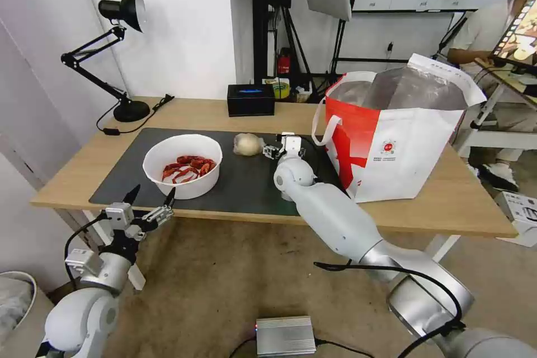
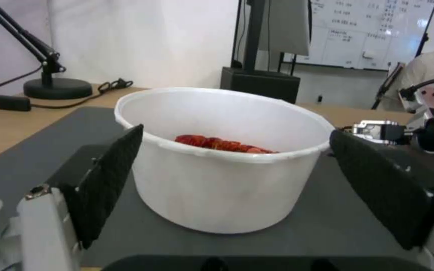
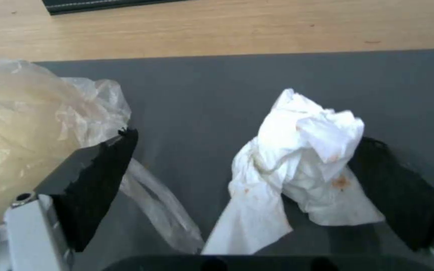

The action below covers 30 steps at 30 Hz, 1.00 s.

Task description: Pick up the trash from the table and place it into the takeout bag.

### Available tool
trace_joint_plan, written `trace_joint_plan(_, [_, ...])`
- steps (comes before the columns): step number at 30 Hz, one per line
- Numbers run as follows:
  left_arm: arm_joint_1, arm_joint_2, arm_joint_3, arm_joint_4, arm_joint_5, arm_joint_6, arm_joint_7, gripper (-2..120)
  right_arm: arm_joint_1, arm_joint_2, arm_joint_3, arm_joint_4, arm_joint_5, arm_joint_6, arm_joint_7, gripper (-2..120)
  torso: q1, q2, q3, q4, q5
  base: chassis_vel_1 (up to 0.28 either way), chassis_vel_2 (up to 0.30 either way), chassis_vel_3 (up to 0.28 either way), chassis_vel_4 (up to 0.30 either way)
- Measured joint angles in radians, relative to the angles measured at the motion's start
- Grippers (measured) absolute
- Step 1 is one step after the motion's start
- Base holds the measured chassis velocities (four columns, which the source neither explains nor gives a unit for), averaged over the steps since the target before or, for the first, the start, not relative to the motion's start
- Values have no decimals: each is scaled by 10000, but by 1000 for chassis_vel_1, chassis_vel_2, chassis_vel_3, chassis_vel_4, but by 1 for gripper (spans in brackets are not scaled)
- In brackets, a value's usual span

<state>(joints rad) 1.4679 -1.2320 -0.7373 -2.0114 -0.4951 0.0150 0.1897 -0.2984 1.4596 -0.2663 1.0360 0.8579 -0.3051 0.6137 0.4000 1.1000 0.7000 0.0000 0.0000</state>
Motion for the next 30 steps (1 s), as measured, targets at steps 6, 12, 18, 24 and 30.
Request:
trace_joint_plan(6, [49, -61, -2, 14, 25, -41, 11, 100, -62, 30, 39, -41, -3, 2, 27, 79, 0, 0, 0, 0, 0, 0, 0, 0, 0])
trace_joint_plan(12, [61, -149, 50, 15, 60, -48, 20, 100, -89, 17, 73, -31, -3, 36, 16, 54, 0, 1, 0, 0, 0, 0, 0, 0, 0])
trace_joint_plan(18, [60, -219, 83, 14, 86, -51, 23, 100, -89, 18, 90, -30, -3, 51, 5, 34, 0, 1, 0, 0, 0, 0, 0, 0, 0])
trace_joint_plan(24, [75, -335, 123, 12, 222, -52, 24, 100, -162, 42, 99, 12, -57, 106, -5, 10, 0, 1, 0, 0, 0, 0, 0, 0, 0])
trace_joint_plan(30, [134, -396, 128, -14, 266, -58, 24, 100, -227, -21, 85, 191, -351, 346, -172, 0, 0, 1, 1, 1, 0, 0, 0, 0, 0])
